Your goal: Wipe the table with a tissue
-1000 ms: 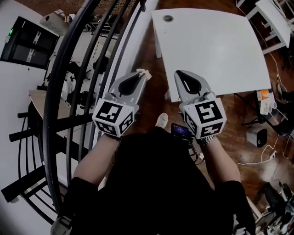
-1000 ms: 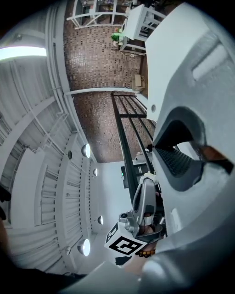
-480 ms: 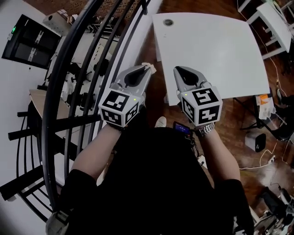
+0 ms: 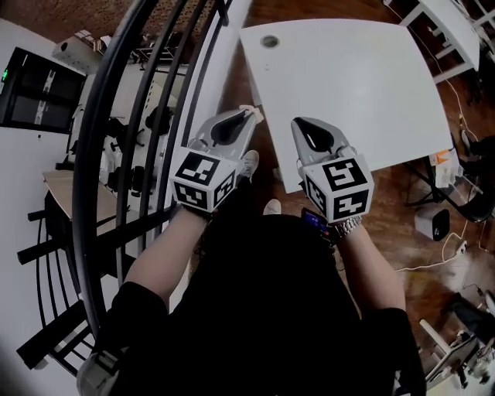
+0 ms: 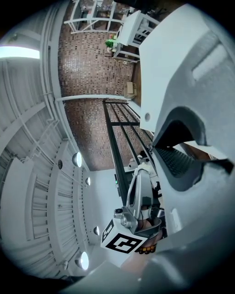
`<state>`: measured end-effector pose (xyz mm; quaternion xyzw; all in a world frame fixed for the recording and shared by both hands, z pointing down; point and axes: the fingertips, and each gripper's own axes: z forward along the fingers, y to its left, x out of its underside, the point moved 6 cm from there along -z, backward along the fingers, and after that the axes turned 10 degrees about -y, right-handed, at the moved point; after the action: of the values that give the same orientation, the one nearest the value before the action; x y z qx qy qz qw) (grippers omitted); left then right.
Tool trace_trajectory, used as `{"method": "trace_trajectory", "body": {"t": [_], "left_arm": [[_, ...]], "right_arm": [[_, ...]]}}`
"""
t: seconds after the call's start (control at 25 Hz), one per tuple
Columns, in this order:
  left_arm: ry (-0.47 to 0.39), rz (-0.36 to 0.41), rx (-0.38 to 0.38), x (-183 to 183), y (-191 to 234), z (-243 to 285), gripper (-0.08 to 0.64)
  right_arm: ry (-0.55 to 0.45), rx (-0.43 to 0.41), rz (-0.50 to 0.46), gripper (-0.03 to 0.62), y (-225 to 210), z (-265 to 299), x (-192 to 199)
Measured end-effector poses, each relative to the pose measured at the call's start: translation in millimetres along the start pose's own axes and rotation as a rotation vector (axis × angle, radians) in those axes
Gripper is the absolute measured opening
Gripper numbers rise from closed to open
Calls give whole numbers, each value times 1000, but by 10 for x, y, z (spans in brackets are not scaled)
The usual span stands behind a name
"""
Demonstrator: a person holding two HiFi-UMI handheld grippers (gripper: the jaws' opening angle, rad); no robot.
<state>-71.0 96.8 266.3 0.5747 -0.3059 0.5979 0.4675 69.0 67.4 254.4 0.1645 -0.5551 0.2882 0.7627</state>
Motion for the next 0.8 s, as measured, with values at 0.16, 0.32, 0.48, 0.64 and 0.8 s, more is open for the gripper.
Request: {"method": "trace_trajectory", "body": {"t": [0.16,0.32,0.48,0.64,0.8], "left_arm": [[33,-40,30,126,205,221,40],[65,-66,58,238,333,544,40],[113,-88,94,399,366,782,40],[146,-95,122,504,597,979,41],[177,-97,148,610,781,1233,40]], "right_arm": [[30,30,29,-8,-86,160,54],[71,51,62,-8,-281,326,149],[121,60,102,-8,-384,447,300],[155,68,139,-8,-401,743,357],[181,75,171,-8,-489,989,433]]}}
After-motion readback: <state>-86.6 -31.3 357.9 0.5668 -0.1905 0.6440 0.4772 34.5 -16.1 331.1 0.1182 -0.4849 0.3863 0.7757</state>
